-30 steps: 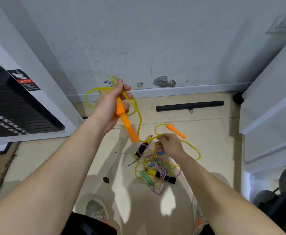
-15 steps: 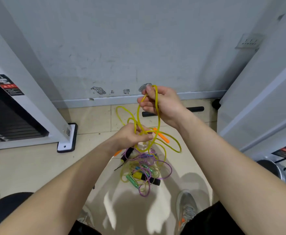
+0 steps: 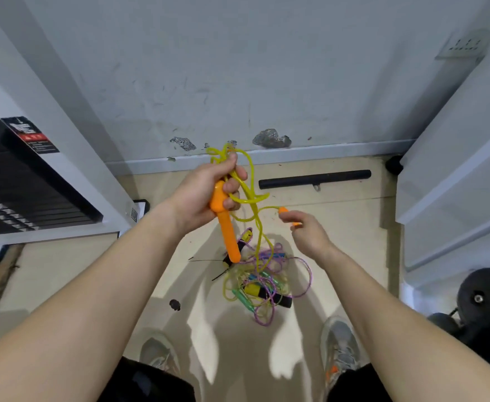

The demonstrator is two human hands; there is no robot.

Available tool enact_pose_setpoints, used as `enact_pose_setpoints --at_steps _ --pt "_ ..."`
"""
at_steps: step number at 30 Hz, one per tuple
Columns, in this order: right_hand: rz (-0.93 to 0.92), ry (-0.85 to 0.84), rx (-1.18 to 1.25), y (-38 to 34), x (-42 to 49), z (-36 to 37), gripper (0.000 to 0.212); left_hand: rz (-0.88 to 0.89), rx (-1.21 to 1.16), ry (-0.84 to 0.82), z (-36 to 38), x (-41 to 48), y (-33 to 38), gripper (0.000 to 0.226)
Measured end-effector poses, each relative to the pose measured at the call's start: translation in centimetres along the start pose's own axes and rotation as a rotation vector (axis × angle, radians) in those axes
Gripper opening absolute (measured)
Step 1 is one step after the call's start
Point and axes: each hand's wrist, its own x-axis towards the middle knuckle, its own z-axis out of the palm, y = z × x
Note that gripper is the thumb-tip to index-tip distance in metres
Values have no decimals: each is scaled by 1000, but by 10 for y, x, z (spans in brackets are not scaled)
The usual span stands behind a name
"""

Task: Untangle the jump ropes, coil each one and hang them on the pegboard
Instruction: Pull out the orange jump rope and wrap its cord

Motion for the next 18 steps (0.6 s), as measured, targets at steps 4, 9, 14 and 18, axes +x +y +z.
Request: enact_pose_setpoints --at_steps 4,9,14,18 --pt "34 -466 -86 16 -11 49 50 -37 -221 -43 -1 -5 18 39" --pt "13 -415 -358 36 -5 83 10 63 -386 -37 -11 -6 35 37" --pt "117 -132 -287 44 -6 58 33 185 65 234 -39 6 25 30" --pt "143 -35 201 -9 -3 29 12 181 839 375 -66 23 -20 26"
